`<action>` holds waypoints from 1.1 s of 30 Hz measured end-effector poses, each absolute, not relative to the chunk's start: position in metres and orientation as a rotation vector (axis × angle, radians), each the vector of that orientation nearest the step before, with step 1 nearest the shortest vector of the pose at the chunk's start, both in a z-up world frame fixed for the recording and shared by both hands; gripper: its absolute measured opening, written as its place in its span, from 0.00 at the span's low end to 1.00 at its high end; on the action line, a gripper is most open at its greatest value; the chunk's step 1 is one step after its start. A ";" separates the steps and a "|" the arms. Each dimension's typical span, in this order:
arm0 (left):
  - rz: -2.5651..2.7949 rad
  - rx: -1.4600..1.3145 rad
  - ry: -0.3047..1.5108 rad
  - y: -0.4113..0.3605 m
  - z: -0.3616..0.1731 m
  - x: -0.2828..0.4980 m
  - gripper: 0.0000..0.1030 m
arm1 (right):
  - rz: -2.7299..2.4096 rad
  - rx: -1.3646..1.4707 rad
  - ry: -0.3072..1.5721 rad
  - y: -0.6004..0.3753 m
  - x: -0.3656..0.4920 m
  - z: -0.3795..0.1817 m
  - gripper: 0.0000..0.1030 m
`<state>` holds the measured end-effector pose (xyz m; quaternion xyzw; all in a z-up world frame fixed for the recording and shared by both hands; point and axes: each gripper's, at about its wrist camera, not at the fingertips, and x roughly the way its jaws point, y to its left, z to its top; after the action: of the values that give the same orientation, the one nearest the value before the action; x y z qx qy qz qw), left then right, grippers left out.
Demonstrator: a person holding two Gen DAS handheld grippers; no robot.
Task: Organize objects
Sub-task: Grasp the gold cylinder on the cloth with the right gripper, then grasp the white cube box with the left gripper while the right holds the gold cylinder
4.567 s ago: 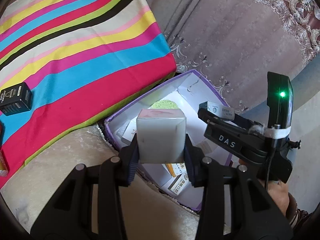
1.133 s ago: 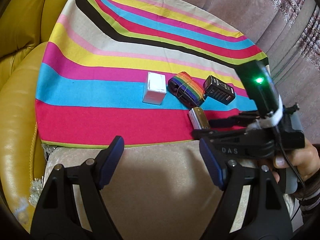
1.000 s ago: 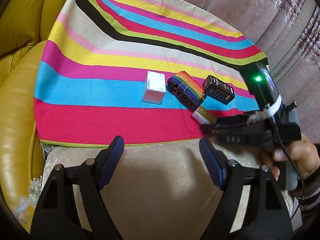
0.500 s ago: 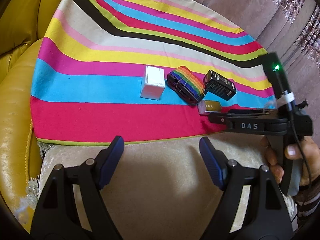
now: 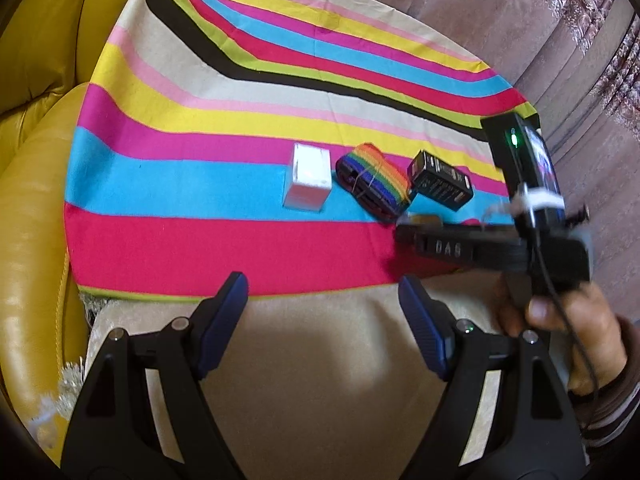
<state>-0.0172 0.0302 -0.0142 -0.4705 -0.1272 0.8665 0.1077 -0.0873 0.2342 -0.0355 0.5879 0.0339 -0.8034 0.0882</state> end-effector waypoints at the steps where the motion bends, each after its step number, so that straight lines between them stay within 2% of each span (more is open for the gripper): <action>1: 2.557 -1.389 -0.355 0.032 -0.013 -0.023 0.78 | -2.391 1.743 0.100 0.237 -0.084 -0.035 0.46; 3: 2.559 -1.413 -0.320 0.035 -0.014 -0.038 0.78 | -2.396 1.731 0.096 0.242 -0.080 -0.034 0.46; 7: 2.519 -1.491 -0.314 0.039 -0.025 -0.075 0.61 | -2.432 1.688 0.116 0.239 -0.064 -0.022 0.46; 15: 2.496 -1.554 -0.268 0.049 -0.039 -0.117 0.51 | -2.448 1.651 0.089 0.238 -0.069 -0.022 0.46; 19: 2.470 -1.570 -0.261 0.051 -0.047 -0.130 0.40 | -2.443 1.642 0.074 0.238 -0.070 -0.025 0.46; 22: 2.458 -1.568 -0.363 0.037 -0.049 -0.133 0.39 | -2.438 1.643 0.057 0.234 -0.071 -0.028 0.46; 25: 2.415 -1.567 -0.585 0.009 -0.055 -0.133 0.39 | -2.433 1.641 0.052 0.232 -0.073 -0.030 0.46; 28: 2.414 -1.570 -0.712 -0.013 -0.060 -0.132 0.43 | -2.430 1.640 0.055 0.231 -0.072 -0.030 0.46; 33: 2.469 -1.572 -0.756 -0.029 -0.059 -0.131 0.44 | -2.427 1.642 0.057 0.231 -0.072 -0.030 0.46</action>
<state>-0.1305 -0.0286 -0.0590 -0.5192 -0.2495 0.8153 0.0592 -0.0718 0.2314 -0.0305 0.5572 0.0192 -0.8235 0.1051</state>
